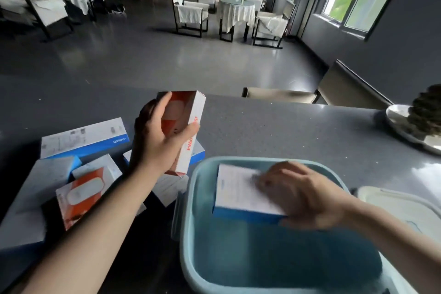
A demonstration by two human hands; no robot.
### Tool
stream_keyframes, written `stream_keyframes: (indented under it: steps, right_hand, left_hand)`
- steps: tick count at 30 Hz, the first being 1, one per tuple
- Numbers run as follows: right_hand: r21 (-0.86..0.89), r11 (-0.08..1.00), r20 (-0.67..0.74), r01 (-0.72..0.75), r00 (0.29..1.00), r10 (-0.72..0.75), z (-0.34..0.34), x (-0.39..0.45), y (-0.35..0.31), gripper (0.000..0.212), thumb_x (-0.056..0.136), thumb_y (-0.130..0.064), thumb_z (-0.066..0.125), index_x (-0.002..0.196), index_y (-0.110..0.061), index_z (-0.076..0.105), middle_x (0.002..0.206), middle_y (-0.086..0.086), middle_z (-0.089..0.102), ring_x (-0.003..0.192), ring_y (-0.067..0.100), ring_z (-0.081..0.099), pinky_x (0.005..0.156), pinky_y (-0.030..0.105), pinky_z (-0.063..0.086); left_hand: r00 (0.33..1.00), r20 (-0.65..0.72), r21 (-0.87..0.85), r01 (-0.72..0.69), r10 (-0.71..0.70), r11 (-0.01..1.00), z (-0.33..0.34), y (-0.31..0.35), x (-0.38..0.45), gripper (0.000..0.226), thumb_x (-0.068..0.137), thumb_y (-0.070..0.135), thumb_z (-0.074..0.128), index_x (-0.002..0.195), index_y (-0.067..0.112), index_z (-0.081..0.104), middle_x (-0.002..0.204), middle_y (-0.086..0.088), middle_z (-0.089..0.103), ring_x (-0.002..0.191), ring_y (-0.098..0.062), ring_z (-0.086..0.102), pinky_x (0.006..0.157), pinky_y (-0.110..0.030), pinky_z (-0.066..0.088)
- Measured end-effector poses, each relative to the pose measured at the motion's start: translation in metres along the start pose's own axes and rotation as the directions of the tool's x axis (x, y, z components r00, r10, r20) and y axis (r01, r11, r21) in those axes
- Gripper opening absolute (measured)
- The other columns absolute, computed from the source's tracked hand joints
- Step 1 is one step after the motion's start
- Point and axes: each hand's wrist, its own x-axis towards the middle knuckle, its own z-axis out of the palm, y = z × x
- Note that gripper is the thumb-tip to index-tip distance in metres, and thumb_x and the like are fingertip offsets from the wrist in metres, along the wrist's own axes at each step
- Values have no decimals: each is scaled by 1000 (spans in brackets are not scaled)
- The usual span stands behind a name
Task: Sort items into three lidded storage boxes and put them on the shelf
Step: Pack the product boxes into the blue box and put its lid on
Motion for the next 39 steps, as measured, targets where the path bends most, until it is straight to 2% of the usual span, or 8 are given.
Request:
stream_keyframes:
  steps: [5, 14, 17, 18, 20, 22, 27, 39]
  right_hand:
    - [-311, 944, 231, -113, 954, 191, 48, 19, 9, 85, 62, -67, 64, 137, -41, 37, 137, -13, 39, 128, 11, 39, 105, 29, 38]
    - [-263, 961, 249, -87, 956, 155, 66, 28, 18, 85, 66, -64, 69, 141, -41, 37, 147, -10, 33, 135, 9, 28, 113, 30, 21]
    - [113, 982, -134, -150, 977, 165, 30, 17, 24, 31, 76, -32, 73, 106, -27, 69, 113, -13, 64, 100, -8, 55, 86, 28, 47]
    - [194, 966, -361, -168, 904, 230, 18, 12, 29, 14, 78, -22, 70, 92, -25, 71, 93, -18, 67, 82, -8, 59, 70, 23, 48]
    - [372, 902, -666, -219, 614, 424, 2, 1, 37, 12, 83, -15, 67, 81, -27, 69, 78, -17, 67, 68, -1, 60, 58, 18, 44]
    - [518, 813, -655, -266, 487, 577, -3, -2, 45, 9, 89, -24, 60, 90, -25, 69, 88, -9, 70, 81, 9, 64, 72, 25, 51]
    - [378, 738, -442, -559, 592, 674, 6, 3, 49, 33, 94, -49, 43, 105, -25, 63, 102, -1, 66, 86, 15, 54, 71, 31, 39]
    - [66, 754, -396, -653, 677, 621, 11, 3, 46, 40, 93, -60, 33, 101, -31, 59, 97, -6, 67, 75, 15, 48, 63, 29, 34]
  left_hand:
    - [996, 73, -16, -48, 49, 999, 17, 17, -21, 88, 58, 60, 62, 138, 28, 46, 132, 6, 49, 122, -10, 46, 106, -39, 38]
    - [935, 299, 33, -209, 190, 977, 35, 32, -51, 87, 61, 62, 62, 141, 34, 41, 144, 7, 37, 134, -6, 34, 113, -33, 28]
    - [825, 507, 23, -303, 250, 953, 42, 40, -56, 87, 61, 65, 61, 141, 45, 33, 151, 9, 26, 139, -2, 23, 114, -22, 19]
    - [768, 587, 38, -341, 255, 939, 44, 41, -56, 89, 62, 65, 61, 142, 47, 29, 153, 10, 21, 140, -3, 20, 115, -25, 19]
    - [647, 722, 126, -474, 247, 872, 49, 41, -56, 94, 64, 64, 64, 145, 48, 20, 155, 13, 14, 142, -7, 18, 116, -35, 22]
    - [533, 819, 192, -604, 213, 773, 59, 40, -60, 97, 68, 64, 66, 146, 47, 11, 156, 15, 7, 142, -10, 14, 117, -36, 19]
    - [360, 932, 244, -725, 52, 644, 81, 24, -71, 96, 73, 62, 65, 148, 39, 10, 159, 3, -1, 145, -15, 3, 117, -31, 6]
    - [325, 946, 254, -784, 25, 566, 90, 2, -75, 84, 72, 57, 62, 143, 30, 28, 154, 3, 12, 143, -17, 7, 116, -36, 20]
